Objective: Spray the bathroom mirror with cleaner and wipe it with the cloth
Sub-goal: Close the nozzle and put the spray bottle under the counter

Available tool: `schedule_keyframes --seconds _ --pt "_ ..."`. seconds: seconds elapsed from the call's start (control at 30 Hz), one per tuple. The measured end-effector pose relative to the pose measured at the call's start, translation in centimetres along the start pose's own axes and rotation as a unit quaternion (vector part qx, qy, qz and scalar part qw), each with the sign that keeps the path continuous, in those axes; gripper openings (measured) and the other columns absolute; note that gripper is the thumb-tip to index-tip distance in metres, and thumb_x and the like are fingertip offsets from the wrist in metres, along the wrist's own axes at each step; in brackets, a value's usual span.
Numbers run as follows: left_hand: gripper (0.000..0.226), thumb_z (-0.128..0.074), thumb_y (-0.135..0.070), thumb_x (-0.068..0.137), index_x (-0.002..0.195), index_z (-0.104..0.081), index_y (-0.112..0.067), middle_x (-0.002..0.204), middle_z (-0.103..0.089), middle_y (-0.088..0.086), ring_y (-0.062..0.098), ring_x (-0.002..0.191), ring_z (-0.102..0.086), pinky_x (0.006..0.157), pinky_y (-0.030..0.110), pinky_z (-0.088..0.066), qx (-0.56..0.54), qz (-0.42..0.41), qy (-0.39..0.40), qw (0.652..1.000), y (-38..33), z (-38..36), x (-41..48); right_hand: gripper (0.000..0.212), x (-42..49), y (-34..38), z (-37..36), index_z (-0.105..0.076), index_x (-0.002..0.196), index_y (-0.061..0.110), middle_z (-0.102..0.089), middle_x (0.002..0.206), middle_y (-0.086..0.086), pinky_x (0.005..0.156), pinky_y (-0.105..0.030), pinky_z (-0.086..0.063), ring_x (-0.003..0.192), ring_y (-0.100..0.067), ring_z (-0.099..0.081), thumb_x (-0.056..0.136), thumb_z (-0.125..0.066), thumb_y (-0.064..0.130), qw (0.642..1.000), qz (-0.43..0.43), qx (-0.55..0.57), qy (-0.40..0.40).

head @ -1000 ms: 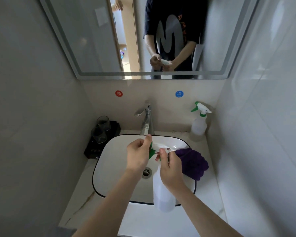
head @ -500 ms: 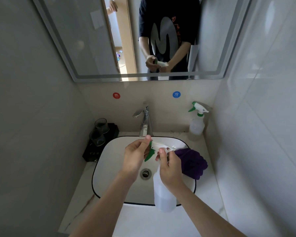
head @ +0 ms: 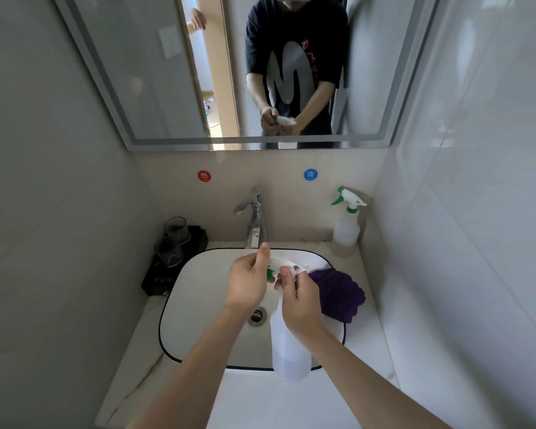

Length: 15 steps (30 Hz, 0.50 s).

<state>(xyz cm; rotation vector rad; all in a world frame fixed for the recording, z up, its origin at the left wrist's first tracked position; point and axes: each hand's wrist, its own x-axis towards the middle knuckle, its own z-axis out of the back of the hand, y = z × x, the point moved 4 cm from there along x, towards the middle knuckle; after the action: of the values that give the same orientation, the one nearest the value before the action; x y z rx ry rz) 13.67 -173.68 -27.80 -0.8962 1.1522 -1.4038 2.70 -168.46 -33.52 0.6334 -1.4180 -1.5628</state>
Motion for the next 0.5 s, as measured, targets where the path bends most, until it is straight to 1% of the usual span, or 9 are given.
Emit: schedule_keyframes --seconds 0.1,0.13,0.17,0.23,0.27,0.37,0.4,0.47,0.5 --pt "0.063 -0.042 -0.04 0.108 0.048 -0.051 -0.024 0.055 -0.058 0.002 0.006 0.046 -0.048 0.048 0.012 -0.038 -0.038 0.004 0.005 0.999 0.1 0.3 -0.5 0.051 -0.1 0.4 0.1 -0.062 0.081 0.007 -0.07 0.077 0.003 0.072 -0.032 -0.05 0.075 -0.017 -0.065 0.102 -0.04 0.048 1.0 0.001 -0.002 0.002" --pt "0.06 -0.042 -0.038 0.109 0.052 -0.053 -0.022 0.059 -0.059 0.005 0.009 0.05 -0.049 0.05 0.012 -0.04 -0.047 0.002 0.011 0.999 0.0 0.3 -0.7 0.051 -0.2 0.5 0.1 -0.062 0.082 0.007 -0.07 0.078 0.001 0.074 -0.035 -0.05 0.078 -0.02 -0.066 0.102 -0.04 0.048 1.0 -0.002 -0.002 0.003" --pt "0.056 -0.041 -0.036 0.109 0.059 -0.055 -0.017 0.062 -0.059 0.007 0.011 0.054 -0.05 0.051 0.013 -0.041 -0.052 -0.002 0.014 0.999 0.0 0.4 -0.9 0.05 -0.3 0.6 0.1 -0.062 0.083 0.006 -0.071 0.079 -0.001 0.076 -0.039 -0.051 0.08 -0.022 -0.067 0.103 -0.041 0.047 1.0 -0.005 0.001 0.005" --pt "0.048 -0.04 -0.032 0.11 0.071 -0.056 -0.007 0.065 -0.06 0.007 0.014 0.059 -0.054 0.054 0.015 -0.043 -0.05 -0.009 0.019 0.998 0.0 0.5 -1.2 0.046 -0.6 0.7 0.2 -0.062 0.084 0.005 -0.071 0.081 -0.005 0.077 -0.045 -0.052 0.083 -0.028 -0.068 0.106 -0.043 0.041 1.0 -0.005 0.004 0.006" --pt "0.045 -0.04 -0.03 0.11 0.076 -0.055 -0.005 0.066 -0.06 0.005 0.014 0.061 -0.056 0.055 0.016 -0.045 -0.048 -0.013 0.024 0.998 0.0 0.5 -1.4 0.045 -0.8 0.8 0.3 -0.062 0.085 0.005 -0.071 0.081 -0.007 0.077 -0.045 -0.052 0.082 -0.029 -0.068 0.106 -0.044 0.04 1.0 -0.003 0.004 0.005" --pt "0.042 -0.038 -0.027 0.11 0.09 -0.054 0.006 0.077 -0.065 0.011 0.017 0.068 -0.061 0.063 0.025 -0.05 -0.033 -0.016 0.052 0.998 0.0 0.7 -1.7 0.045 -1.0 1.2 0.5 -0.062 0.084 0.005 -0.072 0.081 -0.006 0.075 -0.038 -0.051 0.08 -0.025 -0.067 0.106 -0.045 0.039 1.0 -0.013 0.012 0.006" --pt "0.041 -0.038 -0.026 0.111 0.091 -0.052 0.006 0.08 -0.065 0.013 0.019 0.071 -0.061 0.065 0.028 -0.049 -0.031 -0.016 0.062 0.997 0.0 0.7 -1.8 0.046 -1.1 1.2 0.6 -0.063 0.084 0.004 -0.073 0.081 -0.006 0.074 -0.034 -0.05 0.079 -0.023 -0.067 0.105 -0.045 0.04 1.0 -0.021 0.016 0.008" --pt "0.037 -0.039 -0.025 0.11 0.083 -0.05 -0.004 0.079 -0.064 0.009 0.022 0.074 -0.062 0.067 0.029 -0.049 -0.026 -0.012 0.075 0.997 -0.2 1.0 -2.0 0.048 -1.4 1.3 0.8 -0.065 0.084 0.004 -0.074 0.082 -0.007 0.072 -0.028 -0.048 0.077 -0.02 -0.065 0.104 -0.046 0.043 0.999 -0.034 0.018 0.014" --pt "0.035 -0.039 -0.025 0.11 0.08 -0.048 -0.009 0.08 -0.063 0.008 0.022 0.076 -0.062 0.068 0.03 -0.049 -0.02 -0.012 0.078 0.997 -0.3 1.2 -2.2 0.047 -1.5 1.3 0.9 -0.066 0.084 0.003 -0.074 0.082 -0.009 0.072 -0.028 -0.047 0.078 -0.021 -0.065 0.105 -0.047 0.041 0.999 -0.036 0.018 0.014"
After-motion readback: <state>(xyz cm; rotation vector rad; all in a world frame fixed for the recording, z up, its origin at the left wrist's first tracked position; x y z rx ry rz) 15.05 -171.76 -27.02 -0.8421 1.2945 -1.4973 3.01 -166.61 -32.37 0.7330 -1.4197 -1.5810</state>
